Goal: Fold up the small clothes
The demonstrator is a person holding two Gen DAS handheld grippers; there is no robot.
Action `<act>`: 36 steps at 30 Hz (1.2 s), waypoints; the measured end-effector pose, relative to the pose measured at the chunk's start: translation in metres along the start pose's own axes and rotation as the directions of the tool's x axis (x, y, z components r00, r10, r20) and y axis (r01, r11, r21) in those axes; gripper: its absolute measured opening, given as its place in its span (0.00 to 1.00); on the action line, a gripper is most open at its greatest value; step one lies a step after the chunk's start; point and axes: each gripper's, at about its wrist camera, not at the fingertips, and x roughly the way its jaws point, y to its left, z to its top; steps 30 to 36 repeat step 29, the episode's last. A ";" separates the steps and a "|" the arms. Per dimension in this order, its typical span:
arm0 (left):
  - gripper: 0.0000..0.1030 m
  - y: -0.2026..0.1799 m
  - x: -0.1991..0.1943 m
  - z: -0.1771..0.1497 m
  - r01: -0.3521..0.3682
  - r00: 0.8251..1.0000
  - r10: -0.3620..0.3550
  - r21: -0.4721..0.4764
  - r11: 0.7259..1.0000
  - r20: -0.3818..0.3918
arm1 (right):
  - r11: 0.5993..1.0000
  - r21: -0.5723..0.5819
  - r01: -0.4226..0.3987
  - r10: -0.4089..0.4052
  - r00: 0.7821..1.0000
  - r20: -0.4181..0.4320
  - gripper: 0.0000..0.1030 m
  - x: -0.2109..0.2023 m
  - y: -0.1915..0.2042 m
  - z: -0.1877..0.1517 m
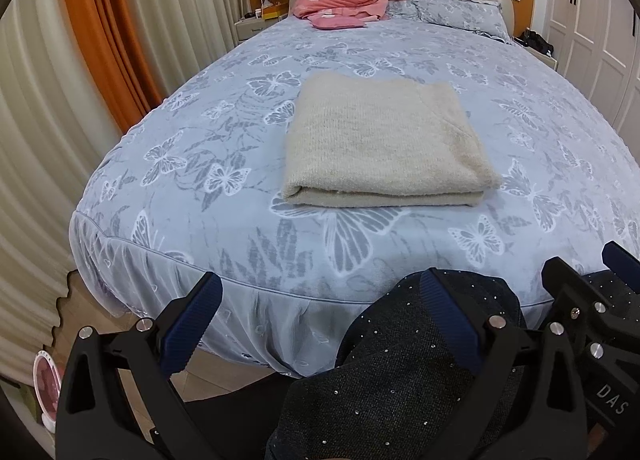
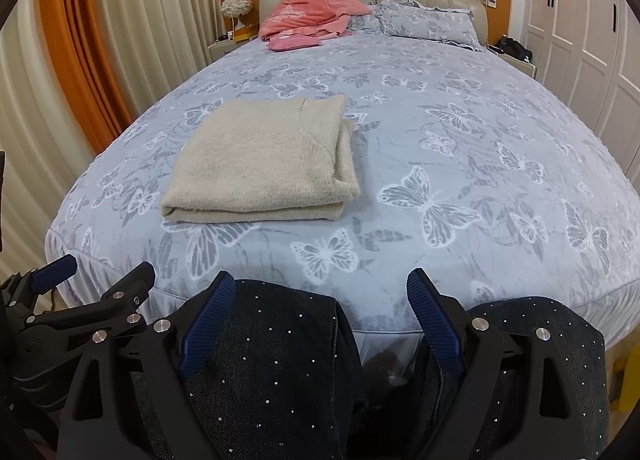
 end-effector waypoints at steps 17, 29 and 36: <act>0.95 -0.001 -0.003 -0.001 -0.013 1.000 0.013 0.001 1.000 0.020 | 1.000 0.003 0.001 -0.001 1.000 0.011 0.83 -0.003 0.001 0.001; 0.94 -0.002 -0.006 -0.001 -0.064 0.998 0.064 0.006 0.998 0.028 | 1.000 0.001 0.020 -0.020 1.000 0.010 0.83 -0.004 0.003 0.002; 0.94 -0.002 -0.006 -0.001 -0.064 0.998 0.064 0.006 0.998 0.028 | 1.000 0.001 0.020 -0.020 1.000 0.010 0.83 -0.004 0.003 0.002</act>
